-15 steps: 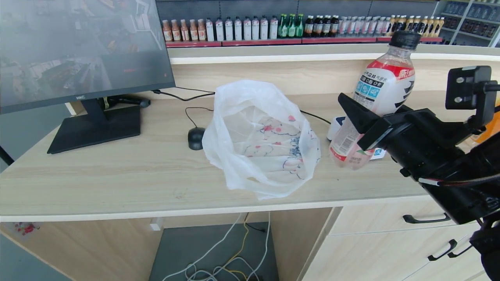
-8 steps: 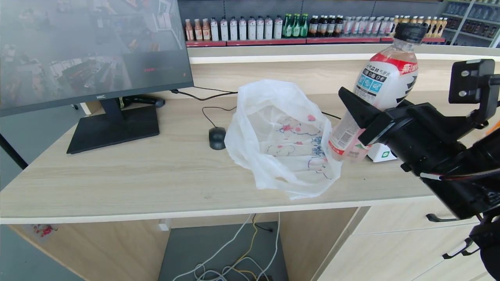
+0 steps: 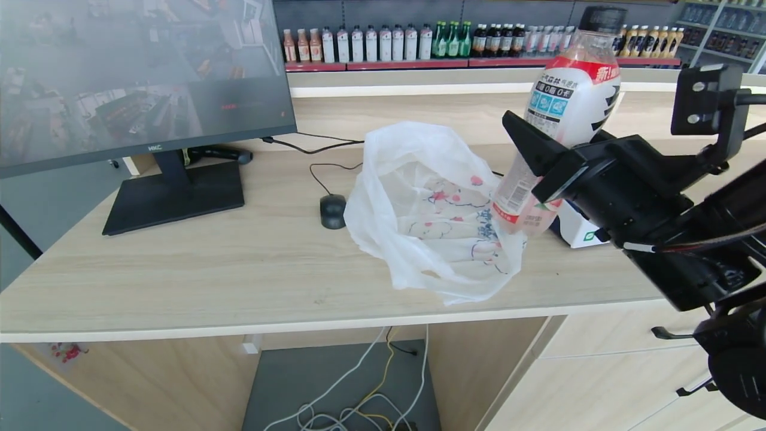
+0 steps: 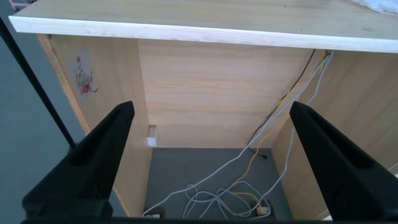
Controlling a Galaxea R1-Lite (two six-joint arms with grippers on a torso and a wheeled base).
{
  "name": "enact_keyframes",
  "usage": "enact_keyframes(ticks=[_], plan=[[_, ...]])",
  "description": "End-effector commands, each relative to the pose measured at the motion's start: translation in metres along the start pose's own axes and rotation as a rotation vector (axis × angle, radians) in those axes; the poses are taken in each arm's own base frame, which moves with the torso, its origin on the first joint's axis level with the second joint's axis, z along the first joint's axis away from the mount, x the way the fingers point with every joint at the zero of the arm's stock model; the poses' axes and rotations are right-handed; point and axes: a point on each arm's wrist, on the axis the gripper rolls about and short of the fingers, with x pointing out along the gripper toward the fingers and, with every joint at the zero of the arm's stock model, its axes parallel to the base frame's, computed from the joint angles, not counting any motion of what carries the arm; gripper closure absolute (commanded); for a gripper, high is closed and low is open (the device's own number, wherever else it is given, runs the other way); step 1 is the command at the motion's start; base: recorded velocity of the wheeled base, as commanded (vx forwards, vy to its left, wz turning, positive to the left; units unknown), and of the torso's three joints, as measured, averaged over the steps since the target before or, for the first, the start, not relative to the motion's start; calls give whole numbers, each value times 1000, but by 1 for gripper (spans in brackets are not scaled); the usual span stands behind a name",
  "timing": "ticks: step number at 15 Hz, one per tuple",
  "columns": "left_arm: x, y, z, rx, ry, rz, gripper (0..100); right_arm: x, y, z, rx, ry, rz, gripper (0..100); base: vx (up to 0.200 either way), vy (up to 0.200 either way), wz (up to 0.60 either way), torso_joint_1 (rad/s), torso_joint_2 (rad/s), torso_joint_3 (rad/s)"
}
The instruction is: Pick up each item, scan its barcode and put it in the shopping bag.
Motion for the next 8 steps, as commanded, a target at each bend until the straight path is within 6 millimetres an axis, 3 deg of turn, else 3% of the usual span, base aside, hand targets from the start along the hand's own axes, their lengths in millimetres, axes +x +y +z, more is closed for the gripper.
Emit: enact_keyframes(ticks=[1,6,8], plan=[[0,0,0,0,-1,1,0,27,1,-9,0,-29,-2,100,0,0,0,0,0,0],[0,0,0,0,-1,1,0,58,5,-34,3,-35,-1,100,0,0,0,0,0,0],[0,0,0,0,-1,1,0,69,5,-35,5,-52,1,100,0,0,0,0,0,0]])
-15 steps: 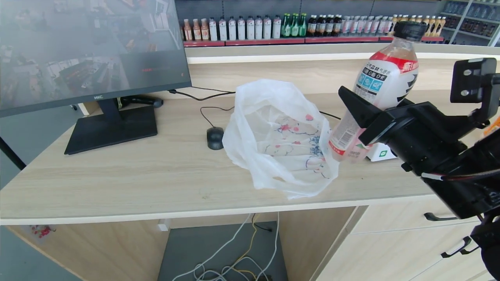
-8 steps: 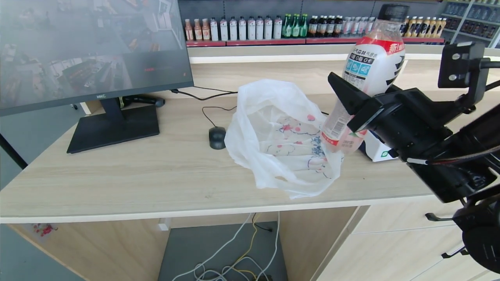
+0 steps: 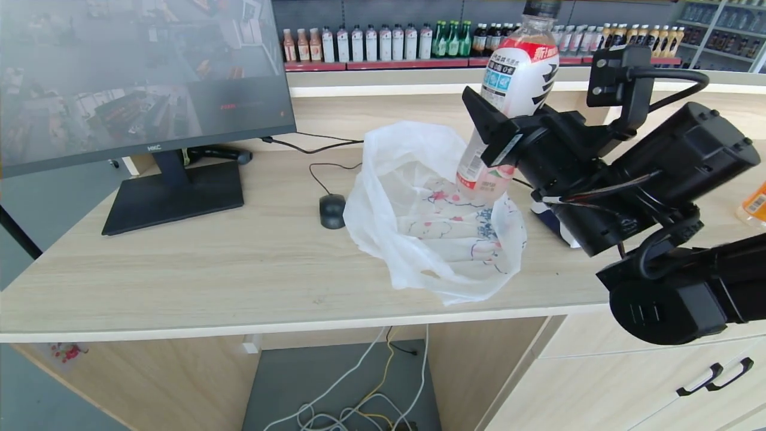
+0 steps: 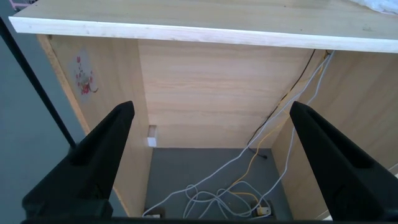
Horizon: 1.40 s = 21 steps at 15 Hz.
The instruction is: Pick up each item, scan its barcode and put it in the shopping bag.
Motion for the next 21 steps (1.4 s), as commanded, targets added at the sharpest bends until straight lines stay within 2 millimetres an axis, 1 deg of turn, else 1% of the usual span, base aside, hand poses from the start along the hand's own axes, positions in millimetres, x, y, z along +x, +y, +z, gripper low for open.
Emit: enact_keyframes(ticks=[1,3,7,9,11,13,14,16,17,21], plan=[[0,0,0,0,-1,1,0,10,1,-17,1,16,1,100,0,0,0,0,0,0],[0,0,0,0,-1,1,0,13,2,-24,3,26,3,100,0,0,0,0,0,0],[0,0,0,0,-1,-1,0,15,3,-30,1,72,22,100,0,0,0,0,0,0],[0,0,0,0,-1,1,0,27,4,-29,2,71,36,100,0,0,0,0,0,0],[0,0,0,0,-1,1,0,36,5,-33,1,90,36,100,0,0,0,0,0,0],[0,0,0,0,-1,1,0,43,5,-39,-1,105,38,100,0,0,0,0,0,0],[0,0,0,0,-1,1,0,46,6,-46,-1,109,39,100,0,0,0,0,0,0],[0,0,0,0,-1,1,0,46,6,-54,-2,125,38,100,0,0,0,0,0,0],[0,0,0,0,-1,1,0,46,6,-63,-3,143,38,100,0,0,0,0,0,0],[0,0,0,0,-1,1,0,48,7,-74,-5,157,37,100,0,0,0,0,0,0]])
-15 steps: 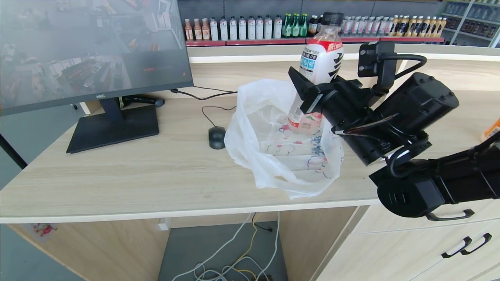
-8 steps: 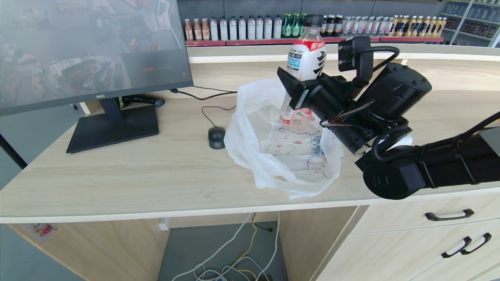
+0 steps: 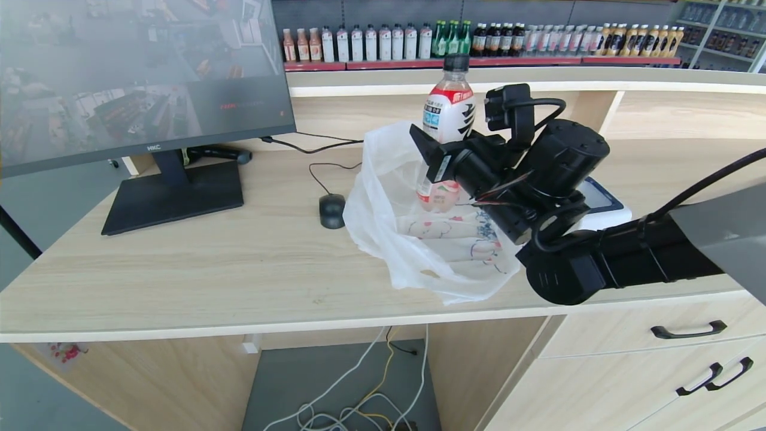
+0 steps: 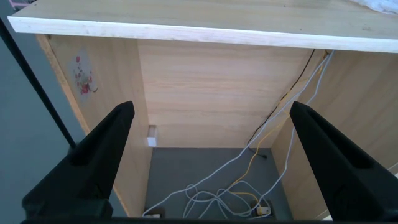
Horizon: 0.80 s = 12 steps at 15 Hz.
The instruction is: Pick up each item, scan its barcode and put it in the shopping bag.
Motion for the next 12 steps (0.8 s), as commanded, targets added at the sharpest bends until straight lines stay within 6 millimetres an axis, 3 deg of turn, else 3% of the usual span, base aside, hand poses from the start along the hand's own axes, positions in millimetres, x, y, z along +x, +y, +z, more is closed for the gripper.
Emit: enact_keyframes(ticks=[1,12], plan=[[0,0,0,0,-1,1,0,3,1,-11,0,14,1,100,0,0,0,0,0,0],[0,0,0,0,-1,1,0,9,2,-40,-1,56,4,100,0,0,0,0,0,0]])
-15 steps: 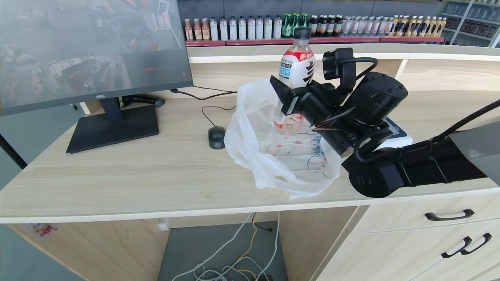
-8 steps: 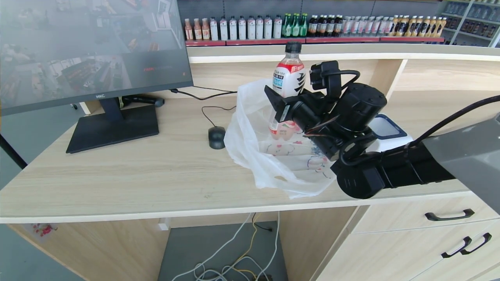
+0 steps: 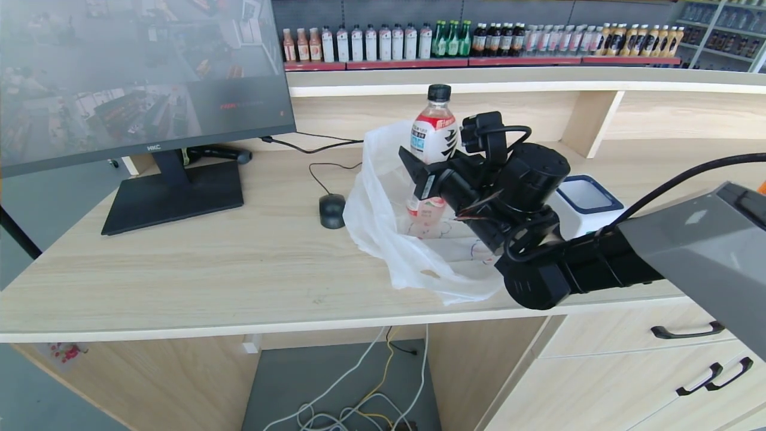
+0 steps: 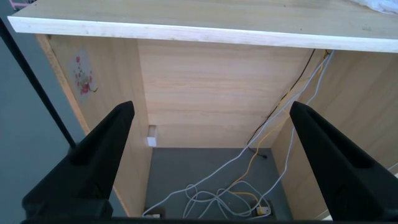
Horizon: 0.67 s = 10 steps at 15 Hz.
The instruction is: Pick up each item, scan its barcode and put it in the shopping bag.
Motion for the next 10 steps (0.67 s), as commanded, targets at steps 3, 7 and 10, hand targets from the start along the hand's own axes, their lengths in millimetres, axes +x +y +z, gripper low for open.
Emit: enact_keyframes(ticks=[3,7,10], plan=[[0,0,0,0,-1,1,0,1,1,-10,0,18,2,100,0,0,0,0,0,0],[0,0,0,0,-1,1,0,1,1,-11,-4,17,0,100,0,0,0,0,0,0],[0,0,0,0,-1,1,0,0,3,-13,-3,21,5,100,0,0,0,0,0,0]])
